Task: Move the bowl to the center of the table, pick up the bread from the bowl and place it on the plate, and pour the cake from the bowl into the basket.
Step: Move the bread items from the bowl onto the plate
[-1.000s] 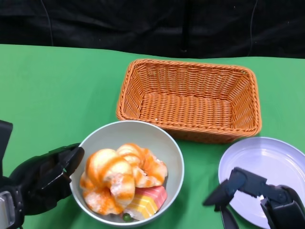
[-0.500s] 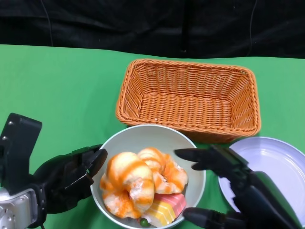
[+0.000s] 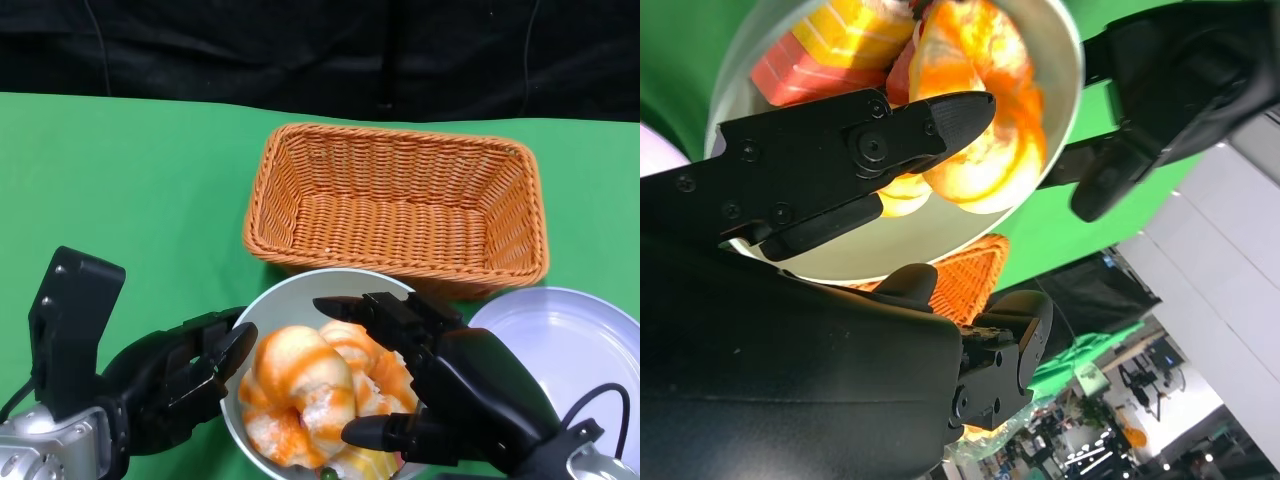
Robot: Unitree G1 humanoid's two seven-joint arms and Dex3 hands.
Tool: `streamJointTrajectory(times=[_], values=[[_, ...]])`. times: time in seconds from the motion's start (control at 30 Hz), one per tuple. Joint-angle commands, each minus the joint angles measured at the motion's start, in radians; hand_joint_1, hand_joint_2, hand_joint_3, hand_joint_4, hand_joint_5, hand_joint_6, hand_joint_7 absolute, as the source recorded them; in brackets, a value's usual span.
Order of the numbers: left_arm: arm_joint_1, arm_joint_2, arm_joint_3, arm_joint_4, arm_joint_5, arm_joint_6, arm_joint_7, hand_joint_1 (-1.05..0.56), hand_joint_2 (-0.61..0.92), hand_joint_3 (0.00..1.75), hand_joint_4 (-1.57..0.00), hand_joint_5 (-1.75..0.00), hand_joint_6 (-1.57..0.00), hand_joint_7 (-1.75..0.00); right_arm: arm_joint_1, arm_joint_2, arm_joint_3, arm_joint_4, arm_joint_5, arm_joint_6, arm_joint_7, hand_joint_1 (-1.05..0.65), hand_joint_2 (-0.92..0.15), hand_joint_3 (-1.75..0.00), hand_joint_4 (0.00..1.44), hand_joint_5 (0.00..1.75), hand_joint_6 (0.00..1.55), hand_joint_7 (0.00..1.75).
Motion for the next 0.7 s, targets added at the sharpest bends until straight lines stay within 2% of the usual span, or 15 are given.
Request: streamJointTrajectory(times=[0.03, 0.3, 0.4, 0.43, 0.47, 0.5, 0.57, 0.67, 0.7], values=[[0.018, 0.002, -0.014, -0.021, 0.007, -0.007, 0.007, -0.73, 0.92, 0.49, 0.00, 0.00, -0.03, 0.00, -0.059, -0.007, 0.016, 0.098, -0.016, -0.019, -0.049, -0.52, -0.92, -0.01, 0.00, 0.74, 0.08, 0.40], [0.020, 0.001, -0.034, -0.025, 0.034, -0.022, 0.029, -0.69, 0.92, 0.59, 0.00, 0.00, -0.07, -0.02, -0.134, 0.000, 0.059, 0.236, -0.045, -0.006, -0.092, -0.56, -0.92, -0.09, 0.00, 0.72, 0.12, 0.31], [0.030, -0.015, -0.015, -0.021, 0.034, -0.040, 0.042, -0.63, 0.92, 0.66, -0.17, -0.10, -0.13, -0.04, -0.153, 0.021, 0.089, 0.286, -0.060, 0.006, -0.117, -0.56, -0.92, -0.11, 0.00, 0.72, 0.13, 0.29], [0.030, -0.021, -0.005, -0.017, 0.028, -0.035, 0.043, -0.65, 0.92, 0.62, -0.30, -0.19, -0.18, -0.07, -0.160, 0.028, 0.099, 0.302, -0.065, 0.011, -0.125, -0.57, -0.92, -0.12, 0.00, 0.72, 0.14, 0.28], [0.030, -0.026, 0.001, -0.014, 0.024, -0.031, 0.044, -0.66, 0.92, 0.59, -0.32, -0.39, -0.24, -0.07, -0.164, 0.033, 0.106, 0.313, -0.068, 0.014, -0.130, -0.59, -0.92, -0.16, 0.00, 0.72, 0.14, 0.27], [0.029, -0.029, 0.004, -0.013, 0.023, -0.027, 0.045, -0.67, 0.92, 0.58, -0.29, -0.51, -0.26, -0.06, -0.168, 0.034, 0.111, 0.320, -0.068, 0.017, -0.135, -0.59, -0.92, -0.17, 0.00, 0.72, 0.14, 0.27], [0.028, -0.026, -0.001, -0.023, 0.052, -0.022, 0.075, -0.66, 0.92, 0.59, -0.25, -0.61, -0.27, -0.06, -0.170, 0.037, 0.121, 0.335, -0.074, 0.024, -0.145, -0.59, -0.92, -0.19, 0.00, 0.72, 0.15, 0.26], [0.024, -0.015, 0.003, -0.032, 0.092, -0.023, 0.122, -0.58, 0.92, 0.69, -0.06, -0.55, -0.23, -0.02, -0.174, 0.041, 0.138, 0.363, -0.087, 0.036, -0.162, -0.56, -0.92, -0.20, 0.03, 0.74, 0.18, 0.26], [0.020, -0.015, 0.014, -0.033, 0.104, -0.026, 0.141, -0.58, 0.92, 0.70, -0.04, -0.54, -0.23, -0.02, -0.176, 0.041, 0.141, 0.375, -0.087, 0.035, -0.173, -0.56, -0.92, -0.20, 0.04, 0.74, 0.19, 0.26]])
